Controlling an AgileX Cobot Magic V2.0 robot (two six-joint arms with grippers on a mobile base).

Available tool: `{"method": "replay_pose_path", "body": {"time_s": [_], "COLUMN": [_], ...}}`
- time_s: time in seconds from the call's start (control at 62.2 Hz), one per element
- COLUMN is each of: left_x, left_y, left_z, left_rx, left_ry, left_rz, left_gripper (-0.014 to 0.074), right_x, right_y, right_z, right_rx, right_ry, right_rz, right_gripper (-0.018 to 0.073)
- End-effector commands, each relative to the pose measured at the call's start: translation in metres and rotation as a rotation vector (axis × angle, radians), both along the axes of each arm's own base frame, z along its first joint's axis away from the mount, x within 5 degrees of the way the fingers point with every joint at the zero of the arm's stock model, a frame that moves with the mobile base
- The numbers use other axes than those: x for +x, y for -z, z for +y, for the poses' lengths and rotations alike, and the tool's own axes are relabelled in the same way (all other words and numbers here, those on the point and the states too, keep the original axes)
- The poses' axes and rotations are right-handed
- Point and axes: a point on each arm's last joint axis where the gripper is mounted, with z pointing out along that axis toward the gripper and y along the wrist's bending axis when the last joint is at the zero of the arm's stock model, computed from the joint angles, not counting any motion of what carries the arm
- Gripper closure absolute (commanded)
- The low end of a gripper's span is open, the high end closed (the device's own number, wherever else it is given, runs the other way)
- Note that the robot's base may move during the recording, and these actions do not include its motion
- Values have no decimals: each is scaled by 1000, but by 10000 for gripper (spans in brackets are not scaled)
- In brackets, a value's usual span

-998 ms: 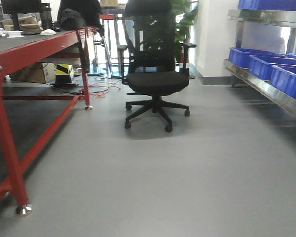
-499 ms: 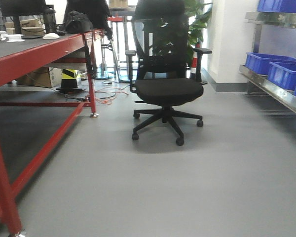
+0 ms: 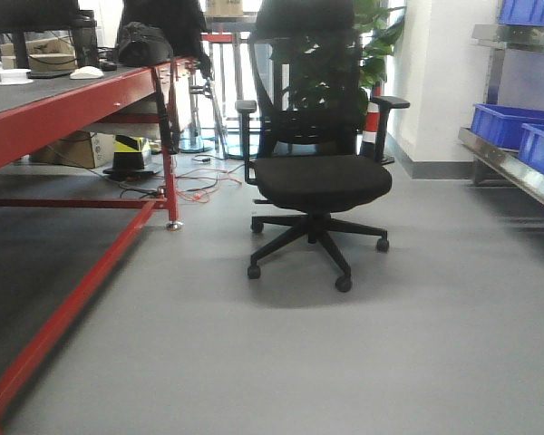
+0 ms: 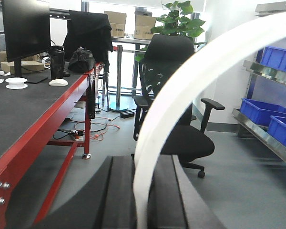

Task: Grab PVC pipe and place in blue bin
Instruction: 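Drive the base toward the shelving with blue bins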

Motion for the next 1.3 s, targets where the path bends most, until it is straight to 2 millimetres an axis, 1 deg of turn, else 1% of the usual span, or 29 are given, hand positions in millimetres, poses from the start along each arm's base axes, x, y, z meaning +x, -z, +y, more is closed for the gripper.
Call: {"method": "replay_pose_path", "body": {"time_s": [0.0, 1.287], "left_x": [-2, -2], "left_y": [-4, -4], "left_z": [1, 1], "left_rx": [-12, -12], "left_ry": [-6, -6], "left_rz": [-33, -33], "left_gripper": [707, 707], "right_x": [-1, -1], "right_y": [-2, -3], "right_z": [0, 0], "right_rx": [-5, -5], "right_ry": [3, 3], "right_rz": [-28, -32], "right_gripper": [721, 721]}}
